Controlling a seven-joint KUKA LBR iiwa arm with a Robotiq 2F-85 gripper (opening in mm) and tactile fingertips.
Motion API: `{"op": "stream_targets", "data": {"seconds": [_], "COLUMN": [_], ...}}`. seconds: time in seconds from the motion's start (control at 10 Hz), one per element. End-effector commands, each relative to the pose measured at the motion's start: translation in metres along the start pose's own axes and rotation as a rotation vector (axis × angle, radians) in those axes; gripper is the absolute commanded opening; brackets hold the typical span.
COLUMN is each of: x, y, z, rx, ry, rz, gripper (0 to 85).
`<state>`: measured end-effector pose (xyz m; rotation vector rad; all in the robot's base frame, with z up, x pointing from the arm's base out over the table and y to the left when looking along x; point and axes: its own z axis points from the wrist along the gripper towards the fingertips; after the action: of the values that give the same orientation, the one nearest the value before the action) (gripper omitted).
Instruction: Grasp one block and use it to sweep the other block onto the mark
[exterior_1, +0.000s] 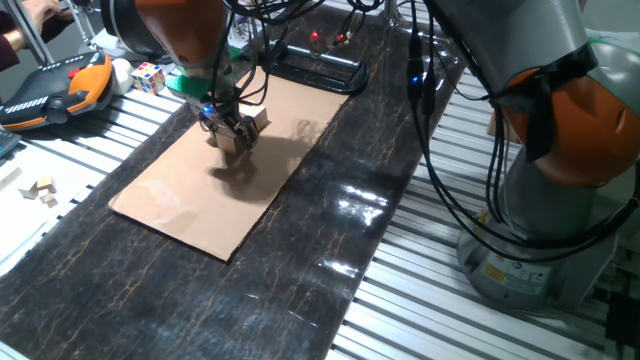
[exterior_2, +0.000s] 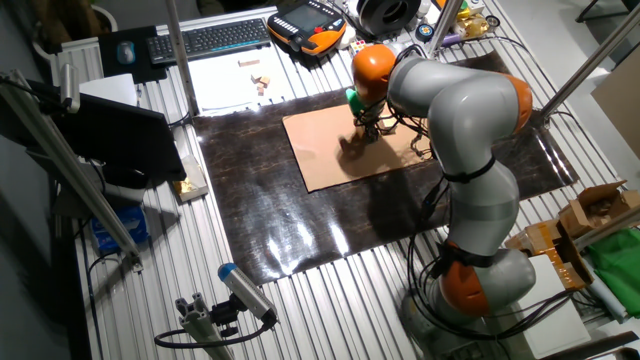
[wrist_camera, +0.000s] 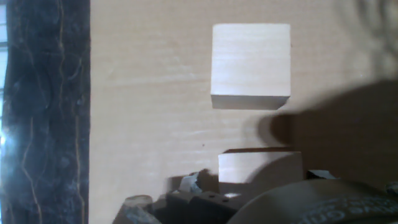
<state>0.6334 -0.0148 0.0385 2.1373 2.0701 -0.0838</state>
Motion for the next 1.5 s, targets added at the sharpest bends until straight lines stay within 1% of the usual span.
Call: {"op": "stream_targets", "data": {"seconds": [0.0,0.2,0.5,0.6,0.7,0.8,0.9,1.1,1.3,1.4], "x": [0.000,0.001,0.005,0.008,0.011,0.013,0.016,0.024,0.035,0.037], "y": [0.000,0.002,0.007,0.007,0.006,0.004,0.001,-0.003,-0.009,-0.009], "z": [-0.002,-0.016,-0.044,-0.054,-0.064,-0.073,-0.082,-0.098,-0.115,-0.122], "rx": [0.000,0.009,0.036,0.043,0.044,0.044,0.036,0.024,0.008,0.007], "ry": [-0.001,-0.002,-0.006,0.002,0.022,0.037,0.050,0.059,0.060,0.071], "rz": [-0.006,-0.015,-0.024,-0.035,-0.055,-0.088,-0.107,-0.148,-0.201,-0.228], "gripper": [85.0,85.0,85.0,85.0,85.0,82.0,71.3,49.7,26.7,13.3]}}
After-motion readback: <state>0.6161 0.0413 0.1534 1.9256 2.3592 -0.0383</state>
